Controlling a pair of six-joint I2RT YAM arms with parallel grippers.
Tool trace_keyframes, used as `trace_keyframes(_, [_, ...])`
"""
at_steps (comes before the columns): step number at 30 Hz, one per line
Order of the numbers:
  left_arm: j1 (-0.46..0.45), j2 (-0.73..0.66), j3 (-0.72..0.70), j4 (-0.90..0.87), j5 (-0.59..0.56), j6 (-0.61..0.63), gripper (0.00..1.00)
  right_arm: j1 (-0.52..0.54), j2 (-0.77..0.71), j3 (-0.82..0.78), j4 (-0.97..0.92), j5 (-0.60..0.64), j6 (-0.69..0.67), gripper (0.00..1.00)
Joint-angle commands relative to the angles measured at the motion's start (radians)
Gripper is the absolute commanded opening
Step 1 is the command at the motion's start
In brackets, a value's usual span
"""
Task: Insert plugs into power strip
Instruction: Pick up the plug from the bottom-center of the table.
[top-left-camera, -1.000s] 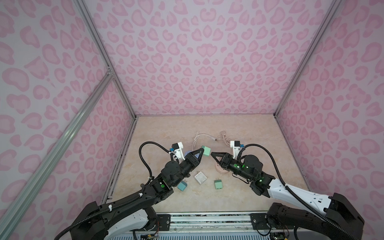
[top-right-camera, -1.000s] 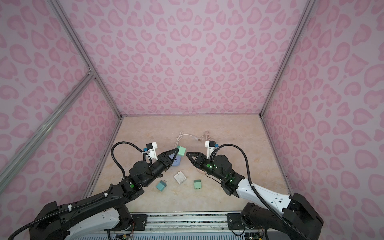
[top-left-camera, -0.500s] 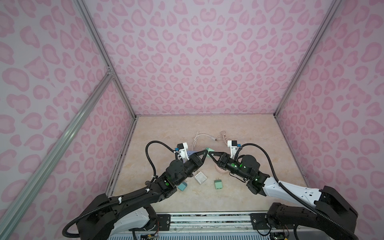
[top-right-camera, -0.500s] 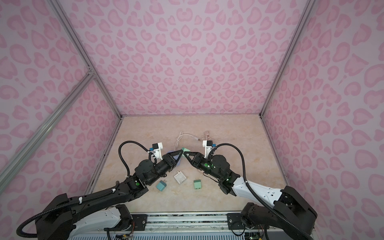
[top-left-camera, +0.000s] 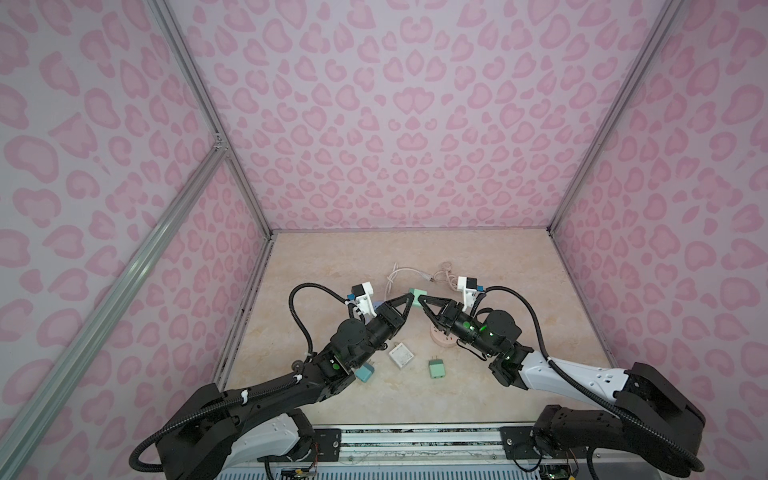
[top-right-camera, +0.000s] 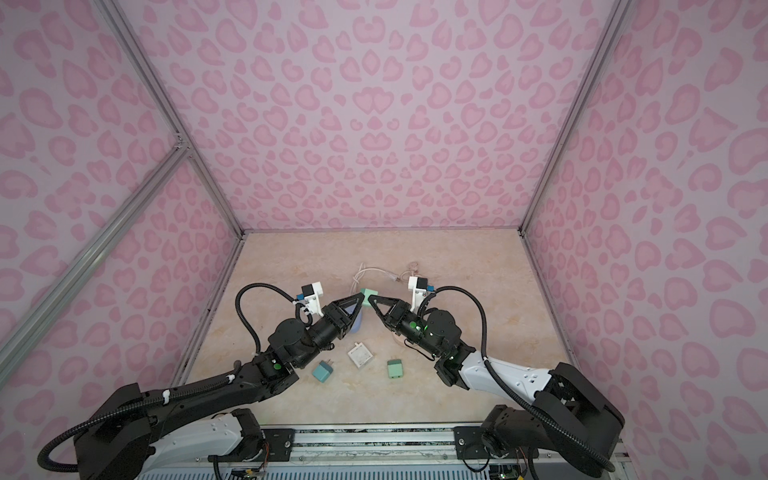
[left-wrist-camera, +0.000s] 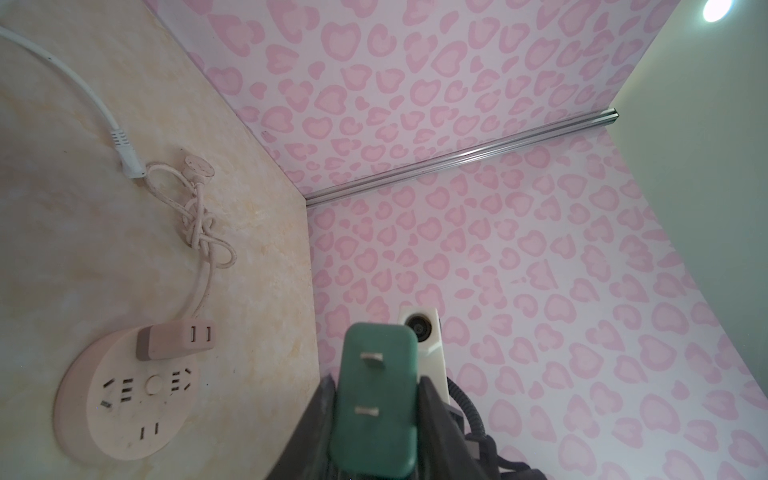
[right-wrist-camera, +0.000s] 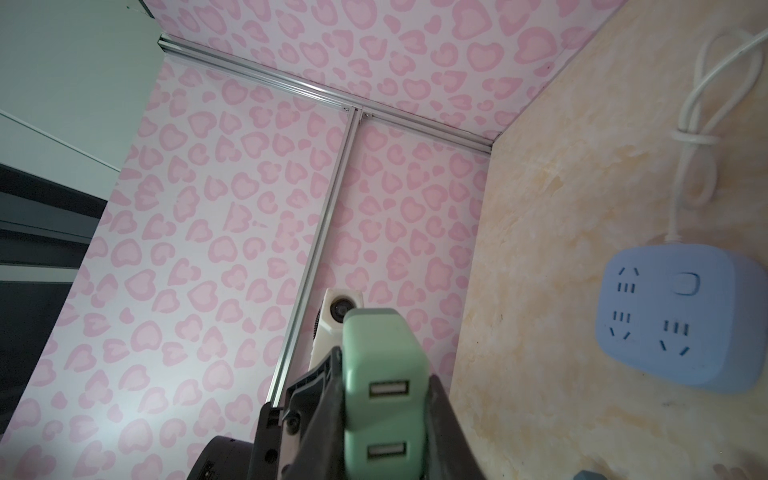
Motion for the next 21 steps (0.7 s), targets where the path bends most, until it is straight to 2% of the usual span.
trace_keyframes(1, [-0.004,0.003,0.005,-0.001,0.084,0.008,0.05,0.002,-0.006,-0.006,-0.027,-0.043,-0.052,0.00])
trace_keyframes(2, [-0.004,0.000,0.011,-0.020,0.083,0.013,0.15,0.003,-0.015,-0.006,-0.053,-0.041,-0.060,0.00])
trace_keyframes(3, [-0.004,-0.006,0.016,-0.044,0.079,0.021,0.30,0.003,-0.025,-0.003,-0.092,-0.037,-0.069,0.00])
trace_keyframes(4, [-0.004,-0.016,0.019,-0.076,0.070,0.025,0.51,0.001,-0.040,0.000,-0.142,-0.034,-0.081,0.00])
trace_keyframes(5, [-0.004,-0.030,0.022,-0.108,0.055,0.034,0.61,-0.001,-0.055,0.004,-0.193,-0.031,-0.093,0.00])
trace_keyframes(9, [-0.003,-0.151,0.052,-0.342,-0.042,0.129,0.86,-0.005,-0.146,0.013,-0.445,0.013,-0.161,0.00])
trace_keyframes(13, [0.002,-0.309,0.141,-0.697,-0.208,0.288,0.89,-0.008,-0.257,0.038,-0.730,0.088,-0.247,0.00])
trace_keyframes(16, [0.006,-0.371,0.230,-0.965,-0.322,0.399,0.88,-0.012,-0.331,0.095,-0.998,0.163,-0.327,0.00])
trace_keyframes(21, [0.013,-0.303,0.389,-1.310,-0.411,0.513,0.85,-0.037,-0.383,0.258,-1.457,0.304,-0.462,0.00])
